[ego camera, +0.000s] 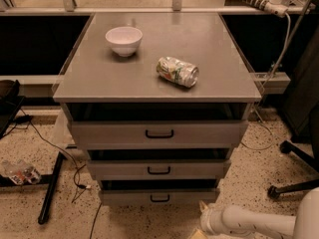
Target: Close bottom drawer
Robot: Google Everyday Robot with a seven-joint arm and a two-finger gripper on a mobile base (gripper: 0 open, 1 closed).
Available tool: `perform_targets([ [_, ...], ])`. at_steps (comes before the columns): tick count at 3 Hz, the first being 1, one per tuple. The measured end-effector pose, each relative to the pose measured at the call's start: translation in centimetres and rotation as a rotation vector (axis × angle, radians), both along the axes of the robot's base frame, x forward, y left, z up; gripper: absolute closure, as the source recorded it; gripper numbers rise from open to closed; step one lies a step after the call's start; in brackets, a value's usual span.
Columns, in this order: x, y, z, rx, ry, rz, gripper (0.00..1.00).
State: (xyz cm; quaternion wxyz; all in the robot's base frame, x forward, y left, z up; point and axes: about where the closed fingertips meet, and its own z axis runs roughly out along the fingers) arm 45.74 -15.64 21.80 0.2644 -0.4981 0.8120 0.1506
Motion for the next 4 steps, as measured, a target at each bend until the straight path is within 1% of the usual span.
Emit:
perform_targets([
  [1, 1.2, 1.3, -2.5, -0.002, 0.023, 0.021, 0.19],
  [2, 5.1, 2.0, -4.9, -0.021, 0.024, 0.006, 0.43],
  [3, 9.2, 1.5, -6.4, -0.051, 0.011, -0.038, 0.66],
  [4, 10.1, 1.5, -6.3, -0.055, 0.001, -0.042, 0.66],
])
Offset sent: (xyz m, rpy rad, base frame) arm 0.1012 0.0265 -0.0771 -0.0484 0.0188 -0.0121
